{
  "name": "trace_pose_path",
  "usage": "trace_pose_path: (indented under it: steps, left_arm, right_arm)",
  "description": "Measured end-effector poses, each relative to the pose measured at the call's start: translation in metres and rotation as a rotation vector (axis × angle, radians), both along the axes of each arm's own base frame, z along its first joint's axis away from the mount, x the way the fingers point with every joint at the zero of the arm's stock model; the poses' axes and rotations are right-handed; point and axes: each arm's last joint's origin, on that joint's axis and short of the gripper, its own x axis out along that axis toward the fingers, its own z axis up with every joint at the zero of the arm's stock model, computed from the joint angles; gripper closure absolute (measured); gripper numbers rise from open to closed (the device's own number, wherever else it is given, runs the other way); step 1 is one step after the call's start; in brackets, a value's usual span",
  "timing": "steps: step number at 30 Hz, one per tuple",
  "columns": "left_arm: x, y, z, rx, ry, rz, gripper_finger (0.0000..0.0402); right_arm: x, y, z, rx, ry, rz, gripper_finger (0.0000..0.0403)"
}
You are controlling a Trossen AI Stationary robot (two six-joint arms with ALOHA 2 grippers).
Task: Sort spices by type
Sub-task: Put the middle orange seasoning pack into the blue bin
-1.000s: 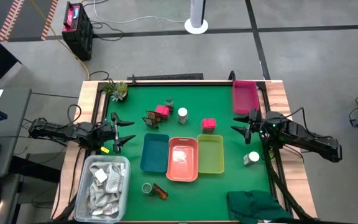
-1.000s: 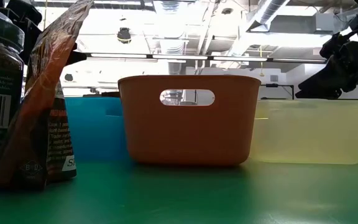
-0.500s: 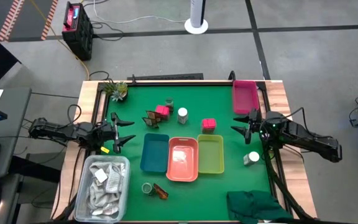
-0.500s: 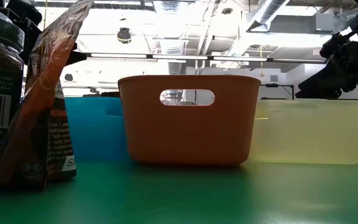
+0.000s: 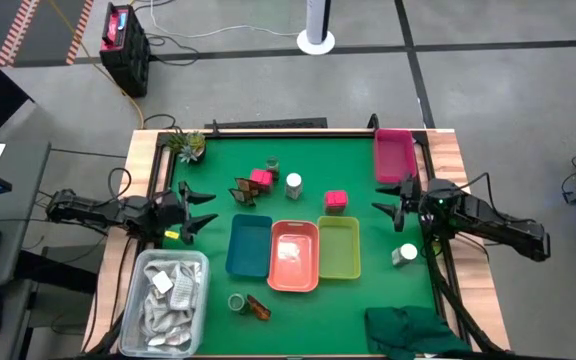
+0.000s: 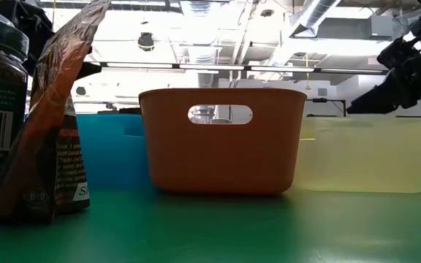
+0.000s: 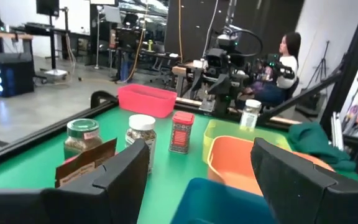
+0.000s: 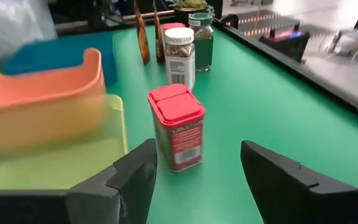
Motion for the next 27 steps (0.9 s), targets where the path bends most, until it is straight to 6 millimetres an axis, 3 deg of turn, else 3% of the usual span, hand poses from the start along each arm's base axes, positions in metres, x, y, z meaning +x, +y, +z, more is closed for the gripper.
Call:
trace_pose_path:
  steps: [14, 19, 27]
  left_arm:
    - [-0.001, 0.001, 0.002, -0.04, -0.021, 0.046, 0.0134]
    - [-0.002, 0.004, 0.003, -0.02, -0.013, 0.134, 0.0134]
    - [-0.005, 0.013, 0.038, -0.01, 0.089, 0.233, 0.0134]
  right_arm:
    - [0.002, -0.001, 0.005, -0.039, -0.046, 0.003, 0.0143]
    - [0.004, -0.001, 0.019, 0.213, -0.287, -0.055, 0.0143]
    - [0.004, -0.004, 0.03, 0.266, -0.433, -0.131, 0.0143]
